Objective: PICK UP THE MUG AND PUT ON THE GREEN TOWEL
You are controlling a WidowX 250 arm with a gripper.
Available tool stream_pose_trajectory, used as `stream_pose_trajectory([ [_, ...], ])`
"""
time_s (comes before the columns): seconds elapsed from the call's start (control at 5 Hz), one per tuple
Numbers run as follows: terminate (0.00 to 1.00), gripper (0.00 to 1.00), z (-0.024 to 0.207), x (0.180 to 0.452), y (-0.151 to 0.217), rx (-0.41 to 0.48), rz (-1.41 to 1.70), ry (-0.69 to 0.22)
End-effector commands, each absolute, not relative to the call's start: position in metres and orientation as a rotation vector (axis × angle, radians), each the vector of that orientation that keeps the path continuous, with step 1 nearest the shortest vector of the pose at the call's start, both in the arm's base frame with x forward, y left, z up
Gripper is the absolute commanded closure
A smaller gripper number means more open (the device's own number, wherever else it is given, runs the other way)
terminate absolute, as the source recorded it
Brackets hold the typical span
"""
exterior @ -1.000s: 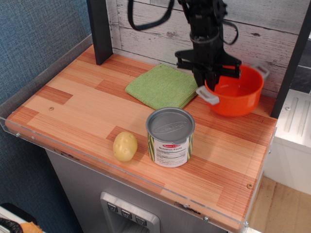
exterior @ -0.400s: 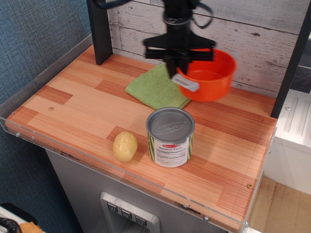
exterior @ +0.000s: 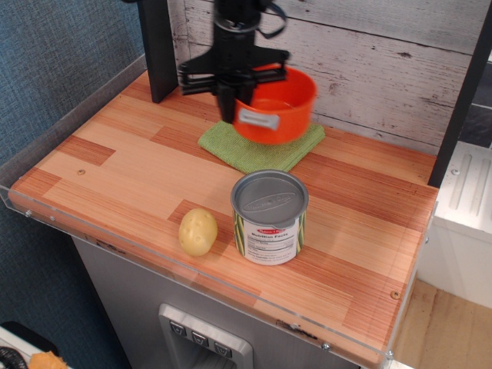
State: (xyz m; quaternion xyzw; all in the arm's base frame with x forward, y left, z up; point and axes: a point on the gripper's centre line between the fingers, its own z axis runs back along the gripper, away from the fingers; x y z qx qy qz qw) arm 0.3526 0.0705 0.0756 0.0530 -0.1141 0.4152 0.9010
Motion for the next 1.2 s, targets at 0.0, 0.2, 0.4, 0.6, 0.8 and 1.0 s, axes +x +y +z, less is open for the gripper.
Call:
stream_pose_trajectory([
  [0.0,0.00,1.00,0.092,0.351,0.072,0.170,1.192,-0.286],
  [0.2,0.00,1.00,0.088,0.352,0.071,0.208,1.341,-0.237],
  [0.4,0.00,1.00,0.081,0.358,0.070,0.178,1.376,-0.200],
  [0.6,0.00,1.00,0.074,0.360,0.064,0.148,1.396,-0.172],
  [0.8,0.00,1.00,0.064,0.360,0.055,0.153,1.432,-0.134],
  [1.0,0.00,1.00,0.060,0.356,0.049,0.177,1.456,-0.129],
])
